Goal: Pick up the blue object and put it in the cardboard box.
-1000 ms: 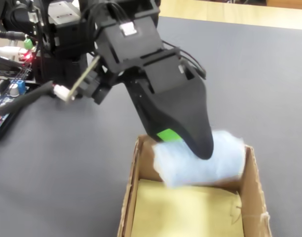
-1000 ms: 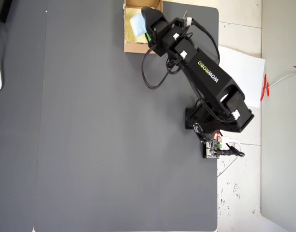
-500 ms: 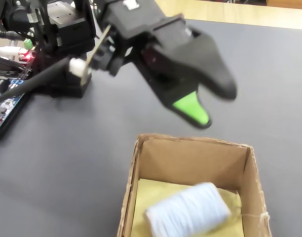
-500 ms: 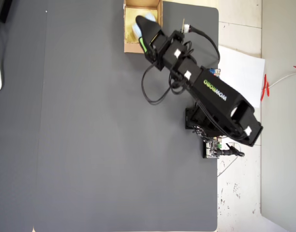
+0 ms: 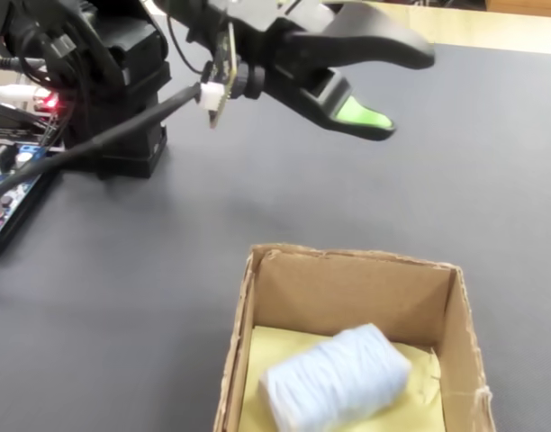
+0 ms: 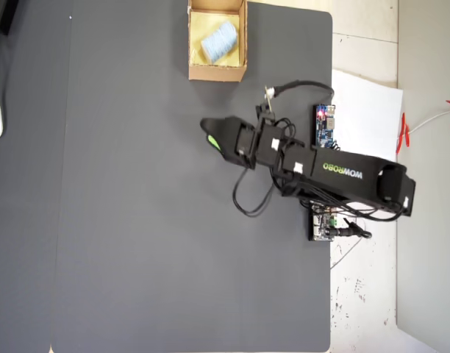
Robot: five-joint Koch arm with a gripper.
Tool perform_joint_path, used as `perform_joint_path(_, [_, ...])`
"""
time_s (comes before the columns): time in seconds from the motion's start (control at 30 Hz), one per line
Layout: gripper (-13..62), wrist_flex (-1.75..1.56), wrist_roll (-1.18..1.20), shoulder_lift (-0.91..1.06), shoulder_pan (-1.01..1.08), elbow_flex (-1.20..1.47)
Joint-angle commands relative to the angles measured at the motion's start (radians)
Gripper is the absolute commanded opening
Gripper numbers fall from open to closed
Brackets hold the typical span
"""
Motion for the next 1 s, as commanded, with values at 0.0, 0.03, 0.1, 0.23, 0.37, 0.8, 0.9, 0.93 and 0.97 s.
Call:
perform_joint_path(0.0, [34.0, -0.103, 0.025, 0.040, -0.035, 0.003])
perform_joint_path(0.03, [34.0, -0.103, 0.025, 0.049, -0.048, 0.026])
perform_joint_path(0.1, [33.9, -0.103, 0.026, 0.078, -0.077, 0.081])
perform_joint_path(0.23, [33.9, -0.110, 0.025, 0.129, -0.149, 0.192])
perform_joint_path(0.37, [34.0, -0.118, 0.026, 0.130, -0.161, 0.276])
perform_joint_path(0.8, [34.2, 0.238, 0.006, 0.133, -0.172, 0.330])
perform_joint_path(0.9, [34.1, 0.236, 0.006, 0.133, -0.173, 0.330])
perform_joint_path(0.93, [34.1, 0.236, 0.008, 0.133, -0.170, 0.330])
perform_joint_path(0.97, [34.1, 0.238, 0.006, 0.132, -0.158, 0.330])
